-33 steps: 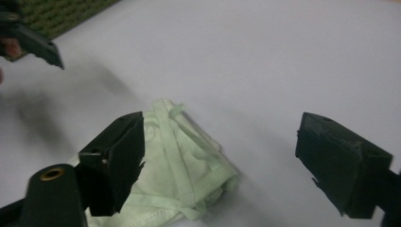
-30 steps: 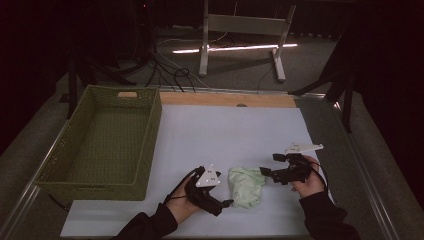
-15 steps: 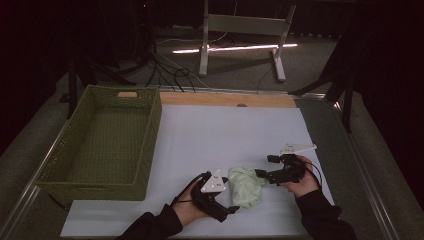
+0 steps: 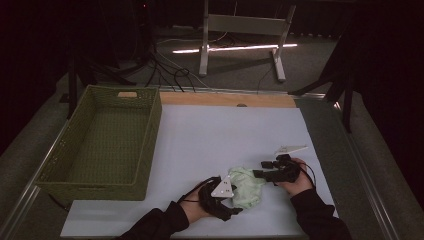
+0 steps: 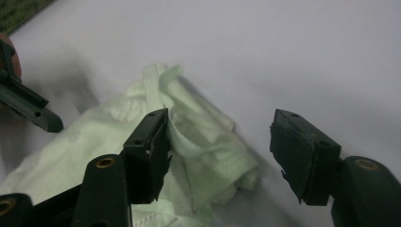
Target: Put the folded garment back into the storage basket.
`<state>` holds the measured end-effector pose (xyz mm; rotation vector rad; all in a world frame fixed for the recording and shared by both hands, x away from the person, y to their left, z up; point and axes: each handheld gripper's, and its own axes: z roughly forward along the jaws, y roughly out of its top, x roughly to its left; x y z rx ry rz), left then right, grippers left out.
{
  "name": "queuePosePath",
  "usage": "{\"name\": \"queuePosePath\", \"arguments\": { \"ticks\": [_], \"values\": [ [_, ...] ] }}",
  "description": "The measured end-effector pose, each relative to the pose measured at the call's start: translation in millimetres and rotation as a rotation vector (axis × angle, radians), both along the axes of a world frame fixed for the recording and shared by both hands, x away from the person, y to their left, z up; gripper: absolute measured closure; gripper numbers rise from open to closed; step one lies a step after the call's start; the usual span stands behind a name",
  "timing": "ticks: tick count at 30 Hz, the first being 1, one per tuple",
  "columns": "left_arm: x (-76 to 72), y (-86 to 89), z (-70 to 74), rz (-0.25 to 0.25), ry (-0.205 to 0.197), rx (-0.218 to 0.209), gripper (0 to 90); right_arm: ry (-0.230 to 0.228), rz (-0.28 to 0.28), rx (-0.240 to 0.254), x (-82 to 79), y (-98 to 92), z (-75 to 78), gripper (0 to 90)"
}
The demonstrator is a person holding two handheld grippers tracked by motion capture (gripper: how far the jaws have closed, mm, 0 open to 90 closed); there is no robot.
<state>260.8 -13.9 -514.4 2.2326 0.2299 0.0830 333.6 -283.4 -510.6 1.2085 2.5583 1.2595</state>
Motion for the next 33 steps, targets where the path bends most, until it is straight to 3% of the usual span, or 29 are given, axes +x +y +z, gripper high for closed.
{"name": "queuePosePath", "arguments": {
  "ticks": [5,9,14,19,22,28,33],
  "values": [
    [1.8,-0.9,-4.4,-0.014,-0.01,0.036,39.6,0.005,0.017,-0.034,-1.7,6.2,-8.3,37.4],
    [2.7,-1.1,-6.4,-0.013,-0.012,0.056,45.9,-0.013,0.032,-0.062,-3.1,10.9,-8.7,37.2],
    [2.5,-4.0,-11.3,-0.02,-0.012,0.079,49.0,0.001,0.031,-0.077,-2.4,12.1,-8.0,38.2],
    [1.6,-5.9,-10.8,-0.016,-0.019,0.086,54.4,0.012,0.044,-0.105,-4.4,15.7,-5.4,49.7],
    [0.0,-7.8,-10.7,-0.022,-0.027,0.083,62.2,0.034,0.063,-0.091,-5.6,17.5,-5.4,60.8],
    [-1.6,-9.9,-9.8,-0.023,-0.04,0.09,79.0,0.059,0.069,-0.088,-6.3,20.6,-4.2,69.0],
    [-1.2,-10.9,-10.2,-0.003,-0.061,0.085,85.2,0.05,0.063,-0.083,-7.4,22.0,-3.7,73.6]
  ]
}}
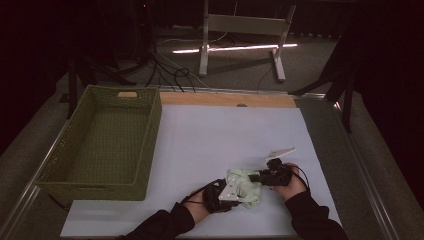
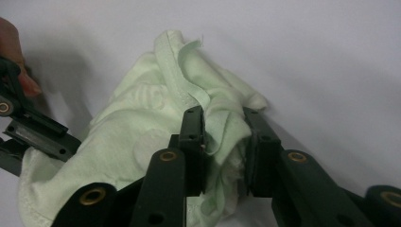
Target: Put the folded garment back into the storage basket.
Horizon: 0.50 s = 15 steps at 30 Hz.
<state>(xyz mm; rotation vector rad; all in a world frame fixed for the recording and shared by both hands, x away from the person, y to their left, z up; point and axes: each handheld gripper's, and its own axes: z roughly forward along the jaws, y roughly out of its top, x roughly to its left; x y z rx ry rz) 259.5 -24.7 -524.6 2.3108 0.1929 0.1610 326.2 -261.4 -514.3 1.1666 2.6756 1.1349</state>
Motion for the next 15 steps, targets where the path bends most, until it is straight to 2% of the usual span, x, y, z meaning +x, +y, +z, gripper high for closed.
{"name": "queuePosePath", "arguments": {
  "ticks": [2,4,8,15],
  "values": [
    [0.2,0.8,0.9,0.016,-0.022,-0.002,86.0,-0.005,-0.003,0.003,0.1,-1.0,1.2,74.6],
    [1.9,2.7,4.0,0.035,-0.015,-0.019,86.5,-0.015,-0.011,0.011,0.3,-1.4,3.2,74.9],
    [5.3,6.4,12.2,0.033,-0.015,-0.027,86.9,-0.034,-0.014,0.039,2.4,-2.6,9.9,75.2],
    [8.2,13.7,25.7,0.024,-0.011,-0.056,86.9,-0.068,-0.004,0.051,4.7,3.5,24.8,75.2]
  ]
}}
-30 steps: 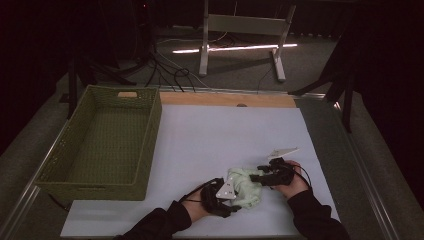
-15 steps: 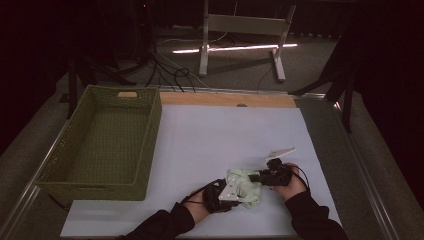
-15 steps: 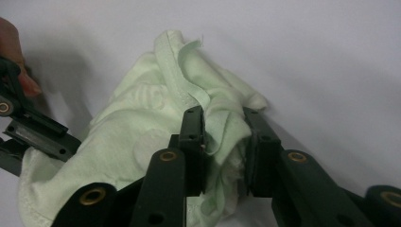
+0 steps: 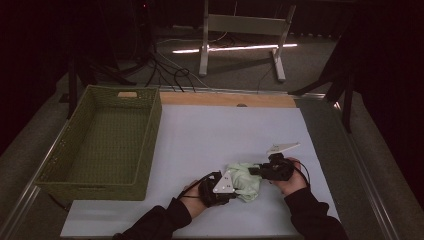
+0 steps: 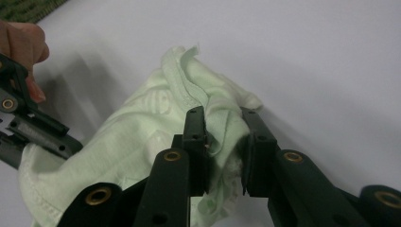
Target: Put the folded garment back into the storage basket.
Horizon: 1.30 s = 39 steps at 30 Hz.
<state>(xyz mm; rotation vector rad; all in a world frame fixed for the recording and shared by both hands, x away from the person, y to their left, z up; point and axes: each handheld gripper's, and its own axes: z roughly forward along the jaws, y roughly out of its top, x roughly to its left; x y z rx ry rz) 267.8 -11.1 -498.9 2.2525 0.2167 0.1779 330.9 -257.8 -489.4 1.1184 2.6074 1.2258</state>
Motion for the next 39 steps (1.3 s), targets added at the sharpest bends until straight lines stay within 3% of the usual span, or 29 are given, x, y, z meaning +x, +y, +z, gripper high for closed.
{"name": "queuePosePath", "arguments": {
  "ticks": [14,34,39],
  "values": [
    [4.3,17.1,25.6,-0.04,0.021,-0.008,86.9,-0.036,0.051,0.026,4.3,20.1,23.9,75.2],
    [8.8,52.7,62.7,-0.023,0.026,-0.029,86.9,-0.081,0.1,0.067,14.1,50.9,53.6,75.1],
    [8.9,62.8,72.9,-0.022,0.009,-0.014,86.8,-0.094,0.116,0.081,16.6,60.7,62.9,75.1]
  ]
}}
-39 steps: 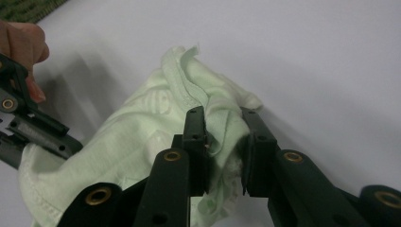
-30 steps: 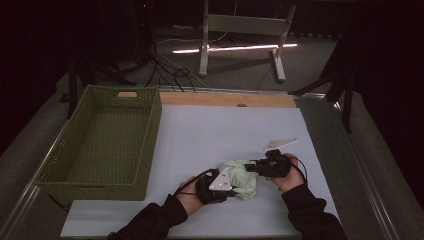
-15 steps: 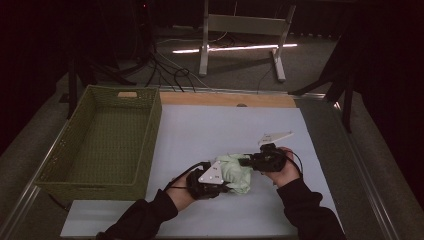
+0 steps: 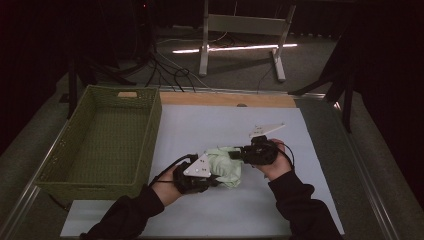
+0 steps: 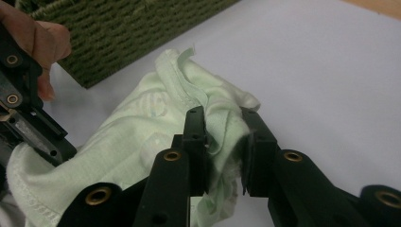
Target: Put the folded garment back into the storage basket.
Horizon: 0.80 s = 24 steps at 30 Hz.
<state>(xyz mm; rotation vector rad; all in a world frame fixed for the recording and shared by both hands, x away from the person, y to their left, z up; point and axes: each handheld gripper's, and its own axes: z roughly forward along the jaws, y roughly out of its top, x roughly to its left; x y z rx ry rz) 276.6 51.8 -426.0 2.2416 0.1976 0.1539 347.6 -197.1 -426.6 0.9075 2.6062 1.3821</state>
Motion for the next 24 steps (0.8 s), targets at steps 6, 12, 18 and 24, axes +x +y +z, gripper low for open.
{"name": "queuePosePath", "arguments": {
  "ticks": [6,12,18,24],
  "values": [
    [-0.5,12.1,8.9,0.006,-0.01,0.01,86.8,-0.017,0.02,0.001,2.5,14.2,9.1,75.1],
    [0.3,24.9,17.4,0.018,-0.008,0.016,86.8,-0.041,0.046,0.006,6.5,29.6,16.2,75.1],
    [1.5,39.4,22.4,0.038,-0.015,0.028,86.8,-0.049,0.052,0.019,10.9,43.8,20.8,75.1],
    [2.2,52.5,25.9,0.06,-0.02,0.042,86.8,-0.042,0.055,0.025,13.8,57.9,25.1,75.1]
  ]
}}
